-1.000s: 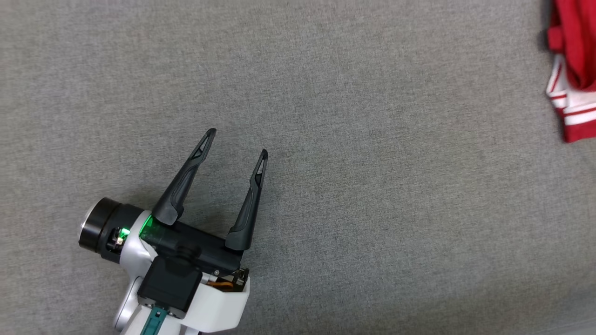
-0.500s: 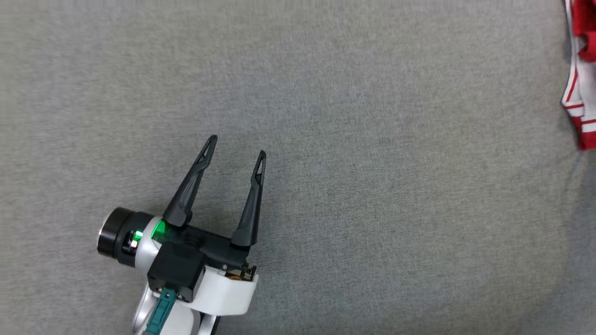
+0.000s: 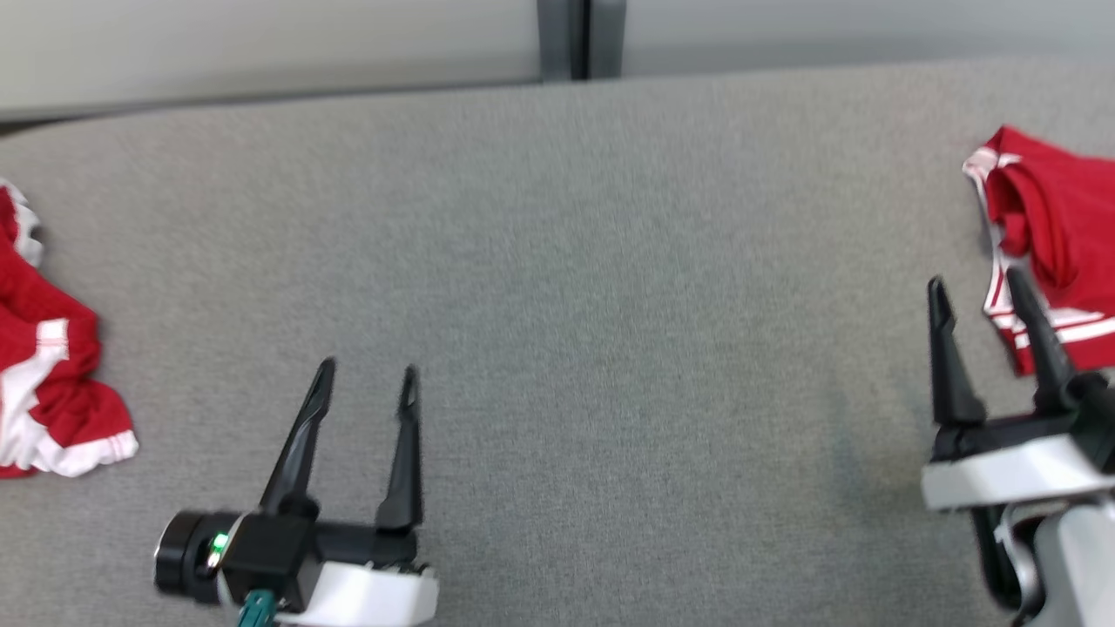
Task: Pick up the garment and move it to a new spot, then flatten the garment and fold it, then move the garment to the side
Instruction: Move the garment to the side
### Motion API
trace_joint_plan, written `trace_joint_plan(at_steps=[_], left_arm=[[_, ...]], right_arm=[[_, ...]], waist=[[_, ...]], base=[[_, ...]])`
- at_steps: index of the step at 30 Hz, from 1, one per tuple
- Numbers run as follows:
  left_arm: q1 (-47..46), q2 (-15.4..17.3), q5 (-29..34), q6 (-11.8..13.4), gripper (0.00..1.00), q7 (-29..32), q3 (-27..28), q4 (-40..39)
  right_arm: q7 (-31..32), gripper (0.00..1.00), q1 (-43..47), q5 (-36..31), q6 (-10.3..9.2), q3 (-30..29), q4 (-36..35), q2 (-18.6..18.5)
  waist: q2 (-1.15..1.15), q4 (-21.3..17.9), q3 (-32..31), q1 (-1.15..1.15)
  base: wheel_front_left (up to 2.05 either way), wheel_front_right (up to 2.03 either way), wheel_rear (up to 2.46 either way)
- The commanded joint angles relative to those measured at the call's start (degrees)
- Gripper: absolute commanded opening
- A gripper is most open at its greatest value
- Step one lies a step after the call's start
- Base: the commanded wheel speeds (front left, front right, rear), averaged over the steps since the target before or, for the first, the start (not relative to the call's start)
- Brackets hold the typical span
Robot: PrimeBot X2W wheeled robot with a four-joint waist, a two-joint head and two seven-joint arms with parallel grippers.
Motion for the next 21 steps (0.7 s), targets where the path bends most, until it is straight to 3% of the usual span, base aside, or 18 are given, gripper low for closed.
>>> trace_joint_plan(at_steps=[1,6,10,15,21], left_arm=[[2.4,0.1,0.1,0.3,1.0,-0.1,1.7,0.4],[6.1,-0.2,-0.4,0.4,1.0,-0.1,4.6,1.3],[9.6,-0.4,-1.0,-0.8,1.0,-0.1,7.4,3.1],[12.3,-0.5,-0.6,-2.1,1.0,-0.1,9.3,5.1],[13.0,-0.5,-1.9,-2.1,1.0,-0.1,9.6,6.7]], right_arm=[[0.0,1.0,3.5,-0.8,-0.13,-1.0,-3.0,2.4],[0.0,1.0,9.5,-1.4,-0.13,1.6,-6.5,4.7],[0.0,1.0,13.8,0.3,-0.13,4.2,-6.3,4.3],[0.0,1.0,16.8,-0.5,-0.11,4.4,-5.7,4.9],[0.0,1.0,18.5,-1.4,-0.11,4.0,-4.7,5.5]], waist=[[0.0,1.0,-6.5,0.0],[0.0,0.4,-10.4,0.0],[0.0,-0.2,-14.1,0.0],[0.0,-0.4,-16.2,0.0],[0.0,0.0,-17.3,0.0]], base=[[0.0,0.0,0.0],[0.0,0.0,0.0],[0.0,0.0,0.0],[0.0,0.0,0.0],[0.0,0.0,0.0]])
